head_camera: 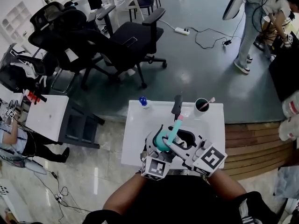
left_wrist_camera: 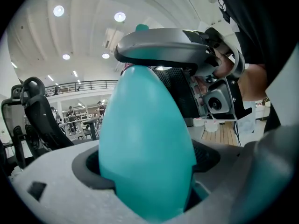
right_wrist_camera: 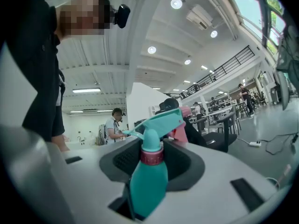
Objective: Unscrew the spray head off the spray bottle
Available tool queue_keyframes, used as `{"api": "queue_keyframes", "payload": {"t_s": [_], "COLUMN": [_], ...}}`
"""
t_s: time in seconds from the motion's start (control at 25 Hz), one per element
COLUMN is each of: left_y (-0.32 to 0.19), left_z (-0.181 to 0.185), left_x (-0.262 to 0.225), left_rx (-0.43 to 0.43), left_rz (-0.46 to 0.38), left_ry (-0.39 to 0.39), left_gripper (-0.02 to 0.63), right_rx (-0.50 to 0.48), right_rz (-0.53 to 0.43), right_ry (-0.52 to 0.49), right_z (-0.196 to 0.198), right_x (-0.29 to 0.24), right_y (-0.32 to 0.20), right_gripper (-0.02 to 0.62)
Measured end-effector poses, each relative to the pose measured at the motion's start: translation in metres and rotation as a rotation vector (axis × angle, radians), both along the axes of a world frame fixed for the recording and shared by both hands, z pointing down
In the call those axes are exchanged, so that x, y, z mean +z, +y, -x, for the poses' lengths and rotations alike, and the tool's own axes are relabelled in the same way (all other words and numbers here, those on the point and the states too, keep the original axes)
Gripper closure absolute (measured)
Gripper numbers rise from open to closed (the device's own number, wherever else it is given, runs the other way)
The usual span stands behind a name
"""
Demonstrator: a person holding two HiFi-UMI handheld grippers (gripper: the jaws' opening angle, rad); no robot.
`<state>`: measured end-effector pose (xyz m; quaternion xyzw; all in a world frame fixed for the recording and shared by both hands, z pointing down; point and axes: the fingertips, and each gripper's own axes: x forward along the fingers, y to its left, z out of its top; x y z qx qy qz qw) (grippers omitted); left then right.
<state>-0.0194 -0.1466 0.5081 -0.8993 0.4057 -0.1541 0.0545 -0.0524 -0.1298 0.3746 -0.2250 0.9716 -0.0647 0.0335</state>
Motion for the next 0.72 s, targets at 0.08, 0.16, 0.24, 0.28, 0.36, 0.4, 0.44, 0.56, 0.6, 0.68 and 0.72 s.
{"api": "queue_keyframes", "payload": {"t_s": [0.08,0.16,0.24,0.28,0.36,0.4,0.44,0.56,0.6,0.68,0.72], "left_y": [0.001,0.003,0.006,0.007,0.011,0.013,0.015,0.026,0.032,0.045,0.052], "left_z": [-0.003,-0.004,-0.005,-0.006,-0.008,-0.01,-0.012,-0.023,-0.027,-0.033,-0.036], "left_x": [-0.007,-0.008,-0.006,-0.006,-0.007,-0.008,-0.011,-0.026,-0.03,-0.037,-0.04], "left_rx": [0.017,0.03,0.047,0.057,0.087,0.108,0.137,0.277,0.335,0.442,0.486], "left_rz": [-0.003,0.005,0.015,0.019,0.024,0.024,0.022,0.013,0.015,0.021,0.024], "left_ry": [0.003,0.009,0.015,0.018,0.03,0.039,0.049,0.084,0.095,0.109,0.112], "left_gripper": [0.132,0.132,0.132,0.133,0.133,0.133,0.133,0.133,0.133,0.133,0.133], "right_rx": [-0.01,-0.024,-0.039,-0.048,-0.073,-0.09,-0.112,-0.22,-0.268,-0.372,-0.424], "right_rz": [0.002,0.006,0.01,0.011,0.001,-0.011,-0.023,-0.03,-0.029,-0.043,-0.052], "right_ry": [-0.002,0.0,0.0,-0.001,-0.003,-0.005,-0.007,-0.02,-0.025,-0.03,-0.032], "right_z": [-0.001,-0.002,-0.003,-0.003,-0.004,-0.005,-0.005,-0.003,-0.002,-0.004,-0.007], "right_x": [0.0,0.0,0.001,0.001,0.001,0.0,-0.002,-0.011,-0.015,-0.021,-0.024], "right_y": [0.0,0.001,0.002,0.003,0.006,0.008,0.01,0.023,0.03,0.041,0.047], "right_gripper": [0.445,0.445,0.445,0.445,0.446,0.446,0.446,0.446,0.446,0.446,0.446]}}
